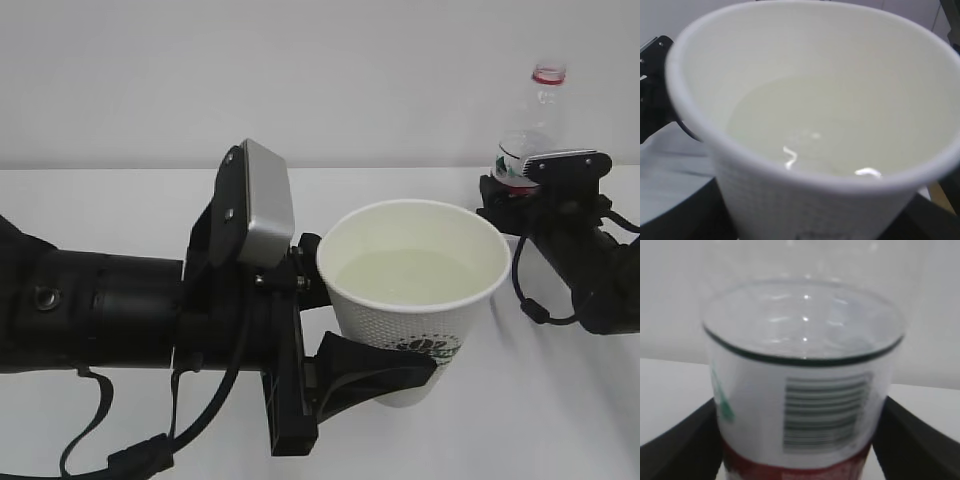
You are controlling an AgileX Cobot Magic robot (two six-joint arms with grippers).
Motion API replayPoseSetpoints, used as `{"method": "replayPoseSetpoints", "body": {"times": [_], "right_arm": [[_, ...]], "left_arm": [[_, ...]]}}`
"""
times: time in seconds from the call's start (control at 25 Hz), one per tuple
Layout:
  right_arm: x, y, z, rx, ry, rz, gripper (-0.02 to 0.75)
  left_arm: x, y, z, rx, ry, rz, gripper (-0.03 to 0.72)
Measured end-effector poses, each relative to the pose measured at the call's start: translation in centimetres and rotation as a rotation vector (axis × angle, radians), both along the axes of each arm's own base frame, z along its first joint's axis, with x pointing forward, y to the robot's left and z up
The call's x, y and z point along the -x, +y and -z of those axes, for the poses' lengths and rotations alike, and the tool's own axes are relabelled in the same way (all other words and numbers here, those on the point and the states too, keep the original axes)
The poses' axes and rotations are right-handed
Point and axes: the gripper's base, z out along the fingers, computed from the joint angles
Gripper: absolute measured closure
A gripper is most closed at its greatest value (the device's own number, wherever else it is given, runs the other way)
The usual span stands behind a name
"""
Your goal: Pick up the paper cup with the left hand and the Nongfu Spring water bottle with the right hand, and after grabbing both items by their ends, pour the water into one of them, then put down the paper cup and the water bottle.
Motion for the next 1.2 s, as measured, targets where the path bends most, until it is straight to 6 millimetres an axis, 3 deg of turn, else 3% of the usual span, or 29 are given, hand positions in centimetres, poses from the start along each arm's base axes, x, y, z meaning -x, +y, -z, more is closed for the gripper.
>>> {"method": "replayPoseSetpoints", "body": {"times": [0.44,0.6,1.2], "right_arm": [[0.1,0.0,0.0,-0.008,-0.001,0.001,0.073],[0.6,-0.1,-1.3,-0.018,-0.019,0.002,0.074],[5.9,-0.4,-4.5,-0.029,-0.002,0.001,0.076]], "left_arm": [[0.0,0.0,0.0,0.001,0.001,-0.002,0.188],[0.0,0.0,0.0,0.002,0.002,-0.003,0.188],[-0.1,0.0,-0.1,0.007,0.005,-0.008,0.188]]}}
